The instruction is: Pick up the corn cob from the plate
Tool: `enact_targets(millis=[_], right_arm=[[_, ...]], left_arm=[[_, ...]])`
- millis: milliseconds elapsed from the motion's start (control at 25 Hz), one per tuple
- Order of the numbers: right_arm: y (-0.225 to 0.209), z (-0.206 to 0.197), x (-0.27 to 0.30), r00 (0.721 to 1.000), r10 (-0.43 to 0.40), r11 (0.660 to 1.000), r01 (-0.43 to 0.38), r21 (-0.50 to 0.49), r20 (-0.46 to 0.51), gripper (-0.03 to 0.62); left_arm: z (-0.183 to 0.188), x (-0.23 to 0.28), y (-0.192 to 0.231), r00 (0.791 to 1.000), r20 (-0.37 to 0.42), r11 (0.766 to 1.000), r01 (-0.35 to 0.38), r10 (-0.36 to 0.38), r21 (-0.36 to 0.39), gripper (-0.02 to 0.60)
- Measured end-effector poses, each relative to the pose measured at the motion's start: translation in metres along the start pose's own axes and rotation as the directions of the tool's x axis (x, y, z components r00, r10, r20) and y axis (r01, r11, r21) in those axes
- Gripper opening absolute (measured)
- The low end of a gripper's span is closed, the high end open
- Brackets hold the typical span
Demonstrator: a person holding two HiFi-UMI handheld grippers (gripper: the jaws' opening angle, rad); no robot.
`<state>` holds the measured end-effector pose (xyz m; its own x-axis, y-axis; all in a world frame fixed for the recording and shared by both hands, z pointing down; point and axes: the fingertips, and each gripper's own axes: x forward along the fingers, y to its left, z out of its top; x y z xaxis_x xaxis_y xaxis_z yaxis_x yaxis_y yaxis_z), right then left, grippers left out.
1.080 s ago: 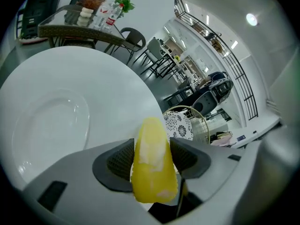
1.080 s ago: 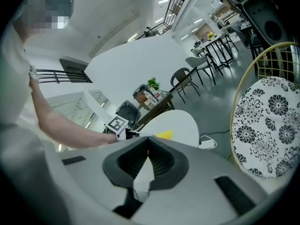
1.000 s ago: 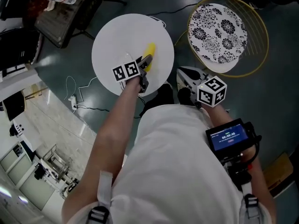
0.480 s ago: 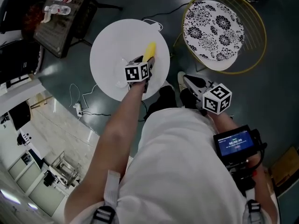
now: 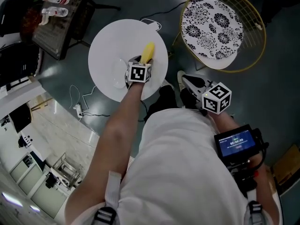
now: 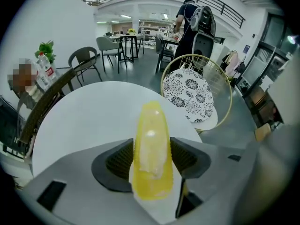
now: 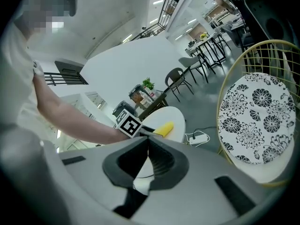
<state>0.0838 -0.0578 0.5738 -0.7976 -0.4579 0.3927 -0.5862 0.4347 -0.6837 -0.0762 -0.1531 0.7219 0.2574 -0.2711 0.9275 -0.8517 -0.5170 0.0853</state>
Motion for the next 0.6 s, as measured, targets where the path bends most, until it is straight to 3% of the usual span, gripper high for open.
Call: enact_targets(millis=[400, 600], right_arm=[[0.0023, -0.0078, 0.0047, 1.0, 0.004, 1.0, -0.004, -0.012, -0.007, 0.008], [0.0, -0.0066, 0.0024, 1.0, 0.007, 1.0, -0.007, -0.02, -0.004, 0.008]], left_arm=[[-0.0097, 0.008, 0.0021, 0.999, -0.025, 0.998, -0.025, 0.026, 0.057, 0.25], [-0.0071, 0.0047, -0.0008, 0.999, 0.003, 0.997, -0.035, 0.034, 0.068, 0.25]])
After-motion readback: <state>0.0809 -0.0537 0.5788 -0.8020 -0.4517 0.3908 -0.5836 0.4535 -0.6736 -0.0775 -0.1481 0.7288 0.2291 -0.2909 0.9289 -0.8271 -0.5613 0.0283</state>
